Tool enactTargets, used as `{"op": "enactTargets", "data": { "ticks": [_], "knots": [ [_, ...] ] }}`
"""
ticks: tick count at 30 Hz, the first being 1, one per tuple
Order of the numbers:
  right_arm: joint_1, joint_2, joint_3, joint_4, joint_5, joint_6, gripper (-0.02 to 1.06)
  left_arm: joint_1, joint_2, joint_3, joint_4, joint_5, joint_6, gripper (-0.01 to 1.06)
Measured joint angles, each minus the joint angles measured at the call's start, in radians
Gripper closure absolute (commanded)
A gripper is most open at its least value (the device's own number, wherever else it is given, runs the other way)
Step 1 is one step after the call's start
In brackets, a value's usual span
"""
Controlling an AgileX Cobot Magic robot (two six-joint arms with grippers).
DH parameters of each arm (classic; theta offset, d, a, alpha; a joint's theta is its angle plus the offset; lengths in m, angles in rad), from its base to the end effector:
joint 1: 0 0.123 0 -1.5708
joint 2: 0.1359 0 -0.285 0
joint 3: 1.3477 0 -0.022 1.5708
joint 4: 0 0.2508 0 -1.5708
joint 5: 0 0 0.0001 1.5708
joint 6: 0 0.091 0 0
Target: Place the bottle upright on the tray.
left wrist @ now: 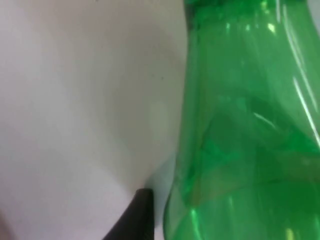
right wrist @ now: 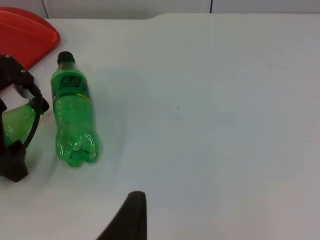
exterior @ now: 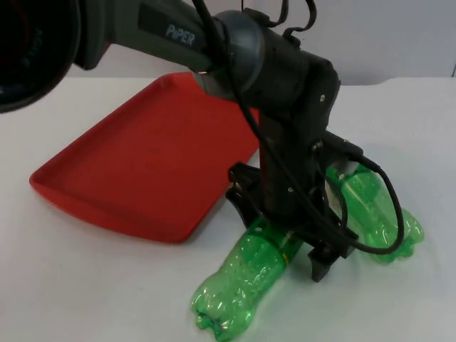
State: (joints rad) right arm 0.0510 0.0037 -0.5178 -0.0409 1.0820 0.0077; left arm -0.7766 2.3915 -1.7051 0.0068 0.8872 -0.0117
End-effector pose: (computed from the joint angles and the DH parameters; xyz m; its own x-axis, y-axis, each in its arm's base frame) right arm -0.0071 -0.0037 0.2806 -0.4612 -0.0351 -0.8866 -0.0243 0.9993 -0.0269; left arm 0.3285 -0.3221 0.0733 -0.7159 0.6931 -0.0843 0.6952 0.7188 0.0046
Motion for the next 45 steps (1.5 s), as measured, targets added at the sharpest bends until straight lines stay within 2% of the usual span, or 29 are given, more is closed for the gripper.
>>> {"op": "enactTargets", "data": {
  "ticks": [4, 6, 7, 9, 12, 13, 15, 24, 27, 33, 38, 41, 42, 45],
  "knots": [
    [0.000, 0.000, 0.000, 0.000, 0.000, 0.000, -0.01, 0.000, 0.000, 0.000, 0.000, 0.002, 0.000, 0.00],
    [0.000, 0.000, 0.000, 0.000, 0.000, 0.000, -0.01, 0.000, 0.000, 0.000, -0.007, 0.002, 0.000, 0.11],
    [0.000, 0.000, 0.000, 0.000, 0.000, 0.000, -0.01, 0.000, 0.000, 0.000, -0.007, 0.002, 0.000, 0.11],
    [0.000, 0.000, 0.000, 0.000, 0.000, 0.000, -0.01, 0.000, 0.002, -0.002, -0.007, 0.004, 0.000, 0.31],
    [0.000, 0.000, 0.000, 0.000, 0.000, 0.000, -0.01, 0.000, 0.002, -0.002, 0.000, 0.006, -0.004, 0.73],
    [0.000, 0.000, 0.000, 0.000, 0.000, 0.000, -0.01, 0.000, 0.002, -0.002, 0.003, 0.010, -0.012, 0.73],
    [0.000, 0.000, 0.000, 0.000, 0.000, 0.000, -0.01, 0.000, 0.002, -0.002, 0.015, 0.011, -0.027, 1.04],
    [0.000, 0.000, 0.000, 0.000, 0.000, 0.000, -0.01, 0.000, -0.003, -0.002, 0.051, 0.031, -0.041, 1.05],
    [0.000, 0.000, 0.000, 0.000, 0.000, 0.000, -0.01, 0.000, -0.025, -0.002, 0.128, 0.055, -0.066, 1.05],
    [0.000, 0.000, 0.000, 0.000, 0.000, 0.000, -0.01, 0.002, -0.107, -0.002, 0.194, 0.059, -0.089, 1.05],
    [0.000, 0.000, 0.000, 0.000, 0.000, 0.000, -0.01, 0.002, -0.223, -0.001, 0.206, 0.004, -0.092, 1.05],
    [0.000, 0.000, 0.000, 0.000, 0.000, 0.000, -0.01, 0.002, -0.330, -0.001, 0.208, -0.067, -0.094, 1.05],
    [0.000, 0.000, 0.000, 0.000, 0.000, 0.000, -0.01, 0.002, -0.330, -0.001, 0.208, -0.067, -0.094, 1.05],
    [0.000, 0.000, 0.000, 0.000, 0.000, 0.000, -0.01, 0.002, -0.439, -0.001, 0.217, -0.150, -0.094, 1.05]
  ]
}}
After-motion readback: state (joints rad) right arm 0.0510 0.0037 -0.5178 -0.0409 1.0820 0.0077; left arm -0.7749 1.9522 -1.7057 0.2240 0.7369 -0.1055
